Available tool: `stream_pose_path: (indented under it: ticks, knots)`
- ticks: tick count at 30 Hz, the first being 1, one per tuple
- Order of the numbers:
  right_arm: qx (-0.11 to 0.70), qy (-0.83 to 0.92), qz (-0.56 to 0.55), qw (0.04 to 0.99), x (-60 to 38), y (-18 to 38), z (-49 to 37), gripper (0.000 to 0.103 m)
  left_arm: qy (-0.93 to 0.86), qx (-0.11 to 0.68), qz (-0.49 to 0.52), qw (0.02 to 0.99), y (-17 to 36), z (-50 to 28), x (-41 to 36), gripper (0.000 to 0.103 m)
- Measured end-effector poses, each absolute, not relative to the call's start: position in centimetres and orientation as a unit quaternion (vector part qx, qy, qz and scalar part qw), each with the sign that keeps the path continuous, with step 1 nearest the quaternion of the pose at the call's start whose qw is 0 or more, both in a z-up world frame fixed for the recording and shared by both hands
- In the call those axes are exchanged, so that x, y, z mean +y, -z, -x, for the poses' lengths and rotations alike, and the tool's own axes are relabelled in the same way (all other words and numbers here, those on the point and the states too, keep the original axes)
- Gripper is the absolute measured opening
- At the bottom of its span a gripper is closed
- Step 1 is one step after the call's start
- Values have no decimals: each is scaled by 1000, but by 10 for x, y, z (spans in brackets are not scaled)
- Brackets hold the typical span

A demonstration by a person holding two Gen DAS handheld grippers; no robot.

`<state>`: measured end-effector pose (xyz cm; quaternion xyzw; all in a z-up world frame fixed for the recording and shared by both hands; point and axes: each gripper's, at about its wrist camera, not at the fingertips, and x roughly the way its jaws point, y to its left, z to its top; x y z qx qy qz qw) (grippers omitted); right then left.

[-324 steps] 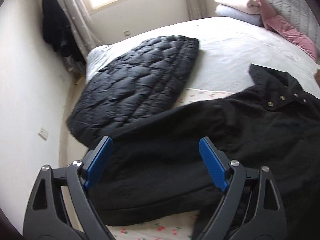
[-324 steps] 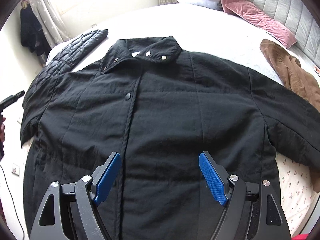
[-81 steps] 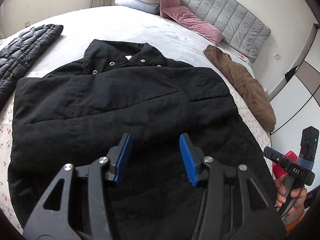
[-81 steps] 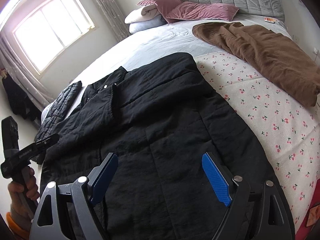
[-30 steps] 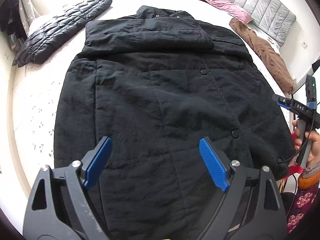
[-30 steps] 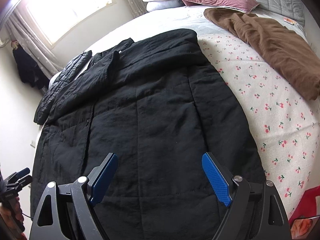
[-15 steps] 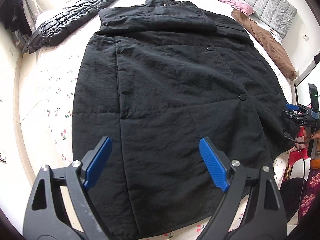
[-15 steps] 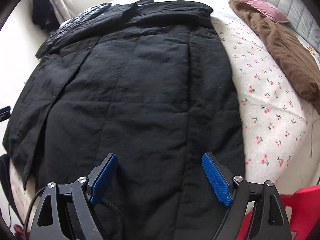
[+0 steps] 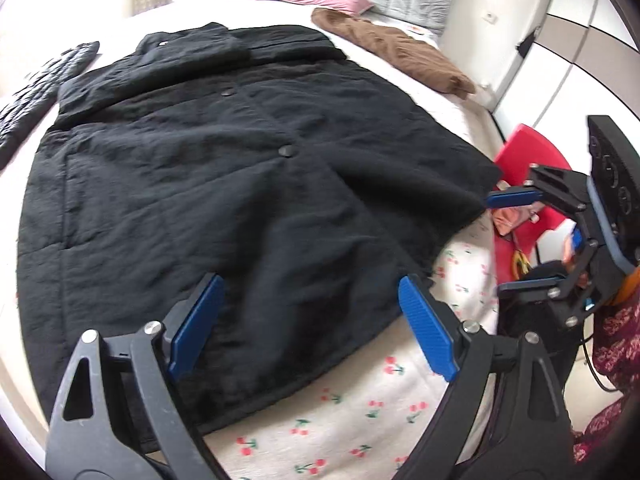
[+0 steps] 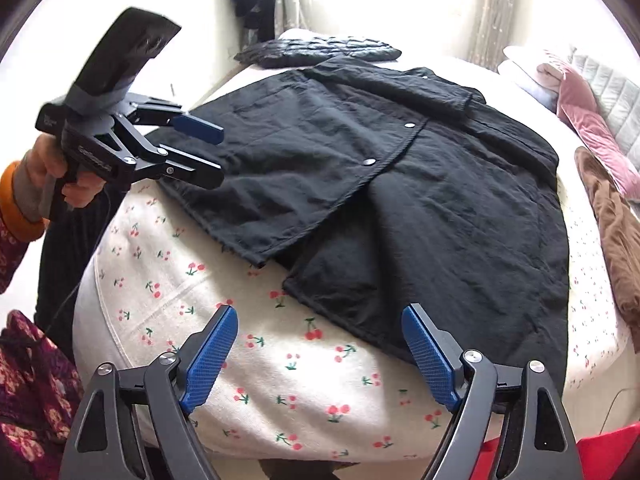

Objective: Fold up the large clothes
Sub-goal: 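Move both grippers to the black jacket's hem and grasp it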

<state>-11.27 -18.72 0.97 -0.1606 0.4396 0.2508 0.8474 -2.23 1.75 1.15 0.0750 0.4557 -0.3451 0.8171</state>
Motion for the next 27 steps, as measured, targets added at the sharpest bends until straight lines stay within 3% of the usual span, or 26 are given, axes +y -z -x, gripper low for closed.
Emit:
stream_pose_path:
  ticks: [2,5,7,9,10,12,16,19,21,24,25,27]
  knots:
    - [456,-246,172,838,-169,7,110,59,384,447,-89,803,-5,37,4,89]
    - [474,-226,165,835,-160,35,96,42,424,450,-113,778,6,50,-12,80]
    - [464,-218,149,846,-161,39,90,33,428,460,-130,767,16,52,-21,61]
    - [457,-230,132,849,-162,38,87,18,411,473,-147,766,25,50,-29,23]
    - [450,-239,126,851,-162,36,88,10,405,476,-144,767,27,45,-30,16]
    - [437,-256,119,854,-162,29,91,7,396,477,-104,778,21,38,-24,8]
    - [433,-308,73,844,-166,17,90,5,429,431,-4,793,-14,34,-1,8]
    - [458,-315,79,827,-160,28,87,6,465,458,3,758,-11,29,-5,8]
    - [481,-315,70,815,-158,34,85,9,472,501,-21,725,6,27,-18,16]
    - [498,-323,40,804,-169,28,84,16,465,522,-57,712,16,28,-26,20]
    - [498,-317,36,806,-175,24,86,23,471,518,-52,712,12,29,-23,20]
    - [488,-302,37,818,-189,15,91,32,489,499,-17,715,-1,26,-15,36]
